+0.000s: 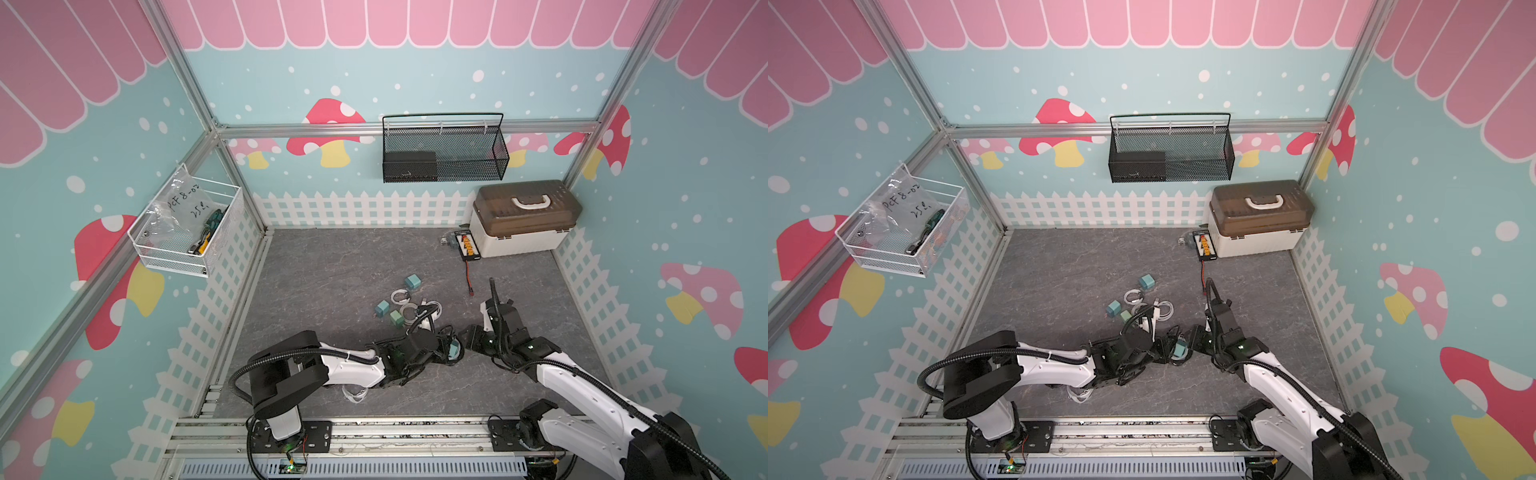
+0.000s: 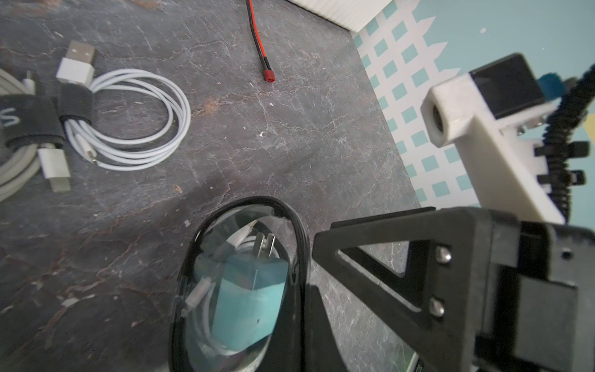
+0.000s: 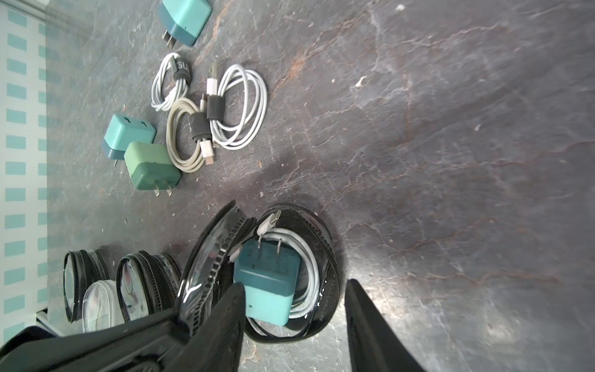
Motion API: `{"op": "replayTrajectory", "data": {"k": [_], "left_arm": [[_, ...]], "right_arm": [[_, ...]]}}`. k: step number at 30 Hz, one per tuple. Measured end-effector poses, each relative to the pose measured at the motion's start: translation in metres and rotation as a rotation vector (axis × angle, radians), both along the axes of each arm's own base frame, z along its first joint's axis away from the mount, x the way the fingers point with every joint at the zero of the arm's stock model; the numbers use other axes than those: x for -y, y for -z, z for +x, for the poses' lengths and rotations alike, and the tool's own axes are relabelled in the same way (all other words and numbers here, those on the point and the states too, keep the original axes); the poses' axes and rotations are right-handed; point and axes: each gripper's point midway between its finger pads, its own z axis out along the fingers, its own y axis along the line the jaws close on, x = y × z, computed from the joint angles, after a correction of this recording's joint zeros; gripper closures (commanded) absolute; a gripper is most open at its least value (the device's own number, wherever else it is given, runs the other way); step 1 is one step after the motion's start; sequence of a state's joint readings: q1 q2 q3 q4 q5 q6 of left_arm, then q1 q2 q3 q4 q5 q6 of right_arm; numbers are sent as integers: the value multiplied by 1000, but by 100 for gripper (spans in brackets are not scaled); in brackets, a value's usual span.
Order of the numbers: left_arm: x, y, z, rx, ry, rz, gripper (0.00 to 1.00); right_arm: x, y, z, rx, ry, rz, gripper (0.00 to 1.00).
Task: Pack away charging kits
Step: Place the storage bag at the center of the board, then close the storage bag at the center of the board.
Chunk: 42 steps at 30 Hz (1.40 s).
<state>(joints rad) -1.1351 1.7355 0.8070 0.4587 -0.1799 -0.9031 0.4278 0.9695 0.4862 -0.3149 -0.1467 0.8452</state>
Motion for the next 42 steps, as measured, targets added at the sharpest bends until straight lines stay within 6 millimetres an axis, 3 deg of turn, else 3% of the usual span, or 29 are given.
{"op": "replayTrajectory", "data": {"k": [1,4,11,16,22,29,42], "left_arm": [[1,-1,-1,1,7,-3,42],[2,-5,-3,-1,20,-8,24],[-10,-40,-3,45,2,-51,19],[-22,-39,-2,52,-23,-21,12],[-29,-22,4,25,-34,79,14],[-34,-7,5,16,-26,63,13],[-27,20,7,-33,-8,124,14]], "right_arm": [[1,-2,-1,3,-1,1,45],[1,-5,-1,10,-11,-3,42],[-2,-22,4,46,-25,3,38],[-9,-14,2,15,-47,-2,42],[-21,9,-8,-53,-95,-30,59],[-13,34,-20,-100,-81,-53,77],[-7,50,-24,-114,-66,-75,87]]}}
